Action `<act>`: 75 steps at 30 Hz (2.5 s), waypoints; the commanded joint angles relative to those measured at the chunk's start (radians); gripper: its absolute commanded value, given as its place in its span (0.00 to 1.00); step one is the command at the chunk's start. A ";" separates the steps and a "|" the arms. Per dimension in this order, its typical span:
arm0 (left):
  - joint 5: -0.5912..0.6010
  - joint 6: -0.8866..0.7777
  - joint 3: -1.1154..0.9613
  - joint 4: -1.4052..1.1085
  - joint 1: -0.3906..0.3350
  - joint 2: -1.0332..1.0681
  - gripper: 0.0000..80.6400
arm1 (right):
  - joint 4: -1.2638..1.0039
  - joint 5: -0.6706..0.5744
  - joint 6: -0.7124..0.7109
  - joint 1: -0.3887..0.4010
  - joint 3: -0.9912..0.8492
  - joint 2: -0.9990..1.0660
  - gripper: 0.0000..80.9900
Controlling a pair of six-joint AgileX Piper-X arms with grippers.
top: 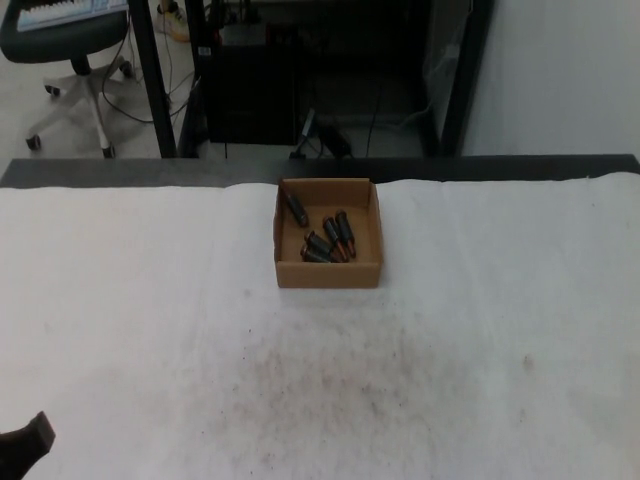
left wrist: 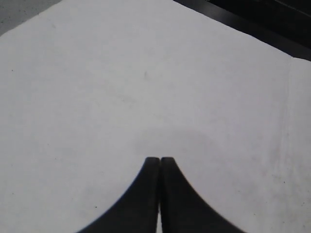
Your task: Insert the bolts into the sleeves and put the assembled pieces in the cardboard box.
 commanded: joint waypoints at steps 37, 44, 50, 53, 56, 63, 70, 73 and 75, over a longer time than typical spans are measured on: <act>-0.001 -0.016 0.153 -0.083 -0.001 -0.003 0.00 | 0.055 0.004 0.007 0.001 0.117 -0.012 0.01; -0.001 -0.016 0.153 -0.083 -0.001 -0.003 0.00 | 0.055 0.004 0.007 0.001 0.117 -0.012 0.01; -0.001 -0.016 0.153 -0.083 -0.001 -0.003 0.00 | 0.055 0.004 0.007 0.001 0.117 -0.012 0.01; -0.001 -0.016 0.153 -0.083 -0.001 -0.003 0.00 | 0.055 0.004 0.007 0.001 0.117 -0.012 0.01; -0.001 -0.016 0.153 -0.083 -0.001 -0.003 0.00 | 0.055 0.004 0.007 0.001 0.117 -0.012 0.01; -0.001 -0.016 0.153 -0.092 -0.001 -0.011 0.00 | 0.055 0.004 0.007 0.001 0.117 -0.012 0.01; -0.001 -0.016 0.153 -0.091 -0.001 -0.141 0.00 | 0.055 0.004 0.007 0.001 0.117 -0.027 0.01; -0.001 -0.016 0.153 -0.091 -0.001 -0.218 0.00 | 0.055 0.004 0.007 0.001 0.117 -0.067 0.01; -0.001 -0.016 0.153 -0.105 -0.007 -0.218 0.00 | 0.055 0.004 0.007 0.001 0.117 -0.101 0.01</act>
